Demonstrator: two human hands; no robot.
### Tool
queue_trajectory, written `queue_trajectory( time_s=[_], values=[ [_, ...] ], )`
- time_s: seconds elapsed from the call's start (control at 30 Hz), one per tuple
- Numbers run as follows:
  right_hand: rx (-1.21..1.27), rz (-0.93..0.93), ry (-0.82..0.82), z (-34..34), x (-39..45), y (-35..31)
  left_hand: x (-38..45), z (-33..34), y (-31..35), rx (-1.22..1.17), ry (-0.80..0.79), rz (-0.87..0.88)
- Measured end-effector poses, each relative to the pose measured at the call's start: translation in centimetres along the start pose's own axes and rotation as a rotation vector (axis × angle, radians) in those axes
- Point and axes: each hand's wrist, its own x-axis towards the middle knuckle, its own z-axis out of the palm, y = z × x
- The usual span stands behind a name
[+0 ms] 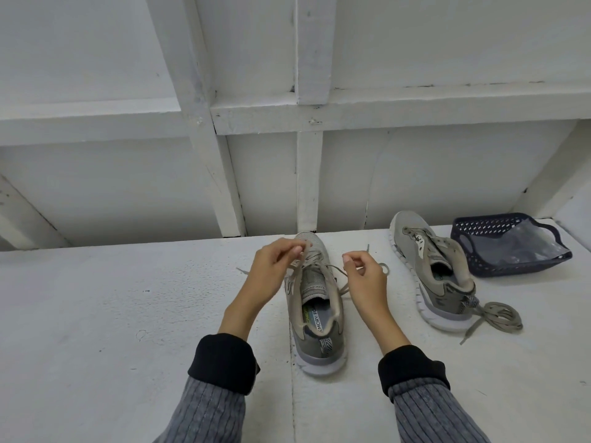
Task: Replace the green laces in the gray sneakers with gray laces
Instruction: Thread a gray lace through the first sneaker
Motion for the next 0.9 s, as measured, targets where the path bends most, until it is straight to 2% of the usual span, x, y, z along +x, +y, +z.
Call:
queue_trajectory(
  time_s=[0.2, 0.3, 0.43, 0.57, 0.67, 0.8, 0.9],
  values=[
    [0.085, -0.031, -0.093, 0.0, -0.5, -1.6, -0.3, 1.3, -0.8, 0.212, 0.084, 0.017],
    [0.082, -0.023, -0.185, 0.4, -0.6, -2.6, -0.4, 1.7, -0.6, 0.186, 0.137, -0.007],
    [0.094, 0.002, -0.247, 1.1, -0.8, -3.7, -0.4, 1.9, -0.7, 0.252, 0.174, 0.049],
    [-0.024, -0.008, -0.203, 1.2, -0.4, -3.4, -0.7, 1.4, -1.3, 0.298, 0.247, 0.099],
    [-0.078, -0.007, -0.304, 0.5, -0.1, -3.3, -0.6, 0.8, -2.0, 0.343, 0.295, 0.114],
    [-0.201, -0.059, -0.553, -0.7, 0.0, -3.9, -0.1, -0.4, -3.1, 0.356, 0.436, 0.060],
    [-0.090, -0.055, -0.518, -1.5, 0.4, -4.6, 0.2, -1.3, -4.0, 0.355, 0.534, -0.042]
  ],
)
